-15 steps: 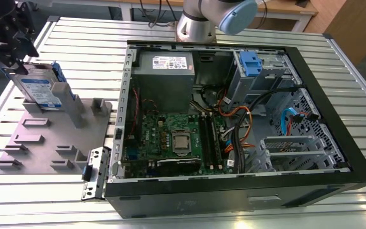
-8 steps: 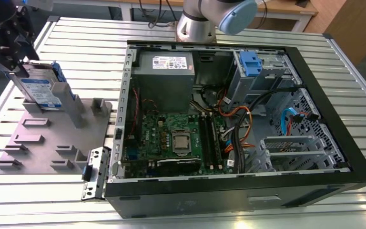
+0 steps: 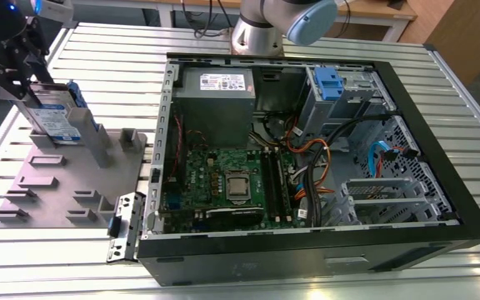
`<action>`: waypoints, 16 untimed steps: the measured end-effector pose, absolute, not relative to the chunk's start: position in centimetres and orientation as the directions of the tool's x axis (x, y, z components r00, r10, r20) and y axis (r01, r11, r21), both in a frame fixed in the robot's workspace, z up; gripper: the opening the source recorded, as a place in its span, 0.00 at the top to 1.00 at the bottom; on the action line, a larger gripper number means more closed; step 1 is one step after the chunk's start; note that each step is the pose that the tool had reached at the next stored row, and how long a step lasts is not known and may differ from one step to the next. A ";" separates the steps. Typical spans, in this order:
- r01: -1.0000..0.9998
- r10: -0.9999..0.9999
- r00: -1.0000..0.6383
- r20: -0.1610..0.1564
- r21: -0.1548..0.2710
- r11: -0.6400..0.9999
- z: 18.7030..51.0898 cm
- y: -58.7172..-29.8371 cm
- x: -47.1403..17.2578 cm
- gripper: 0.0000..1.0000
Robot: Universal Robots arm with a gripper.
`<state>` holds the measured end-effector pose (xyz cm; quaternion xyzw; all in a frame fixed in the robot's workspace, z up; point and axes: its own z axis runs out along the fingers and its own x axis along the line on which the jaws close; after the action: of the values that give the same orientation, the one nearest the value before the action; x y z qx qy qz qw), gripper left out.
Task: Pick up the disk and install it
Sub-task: 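Pick up the disk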
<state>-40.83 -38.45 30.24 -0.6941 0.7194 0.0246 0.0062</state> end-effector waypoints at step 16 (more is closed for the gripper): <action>-0.999 -0.999 -0.034 -0.043 0.027 0.033 30.0 -38.4 -40.8 0.49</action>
<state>-40.83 -38.44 30.01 -0.6950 0.7185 0.0246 0.0061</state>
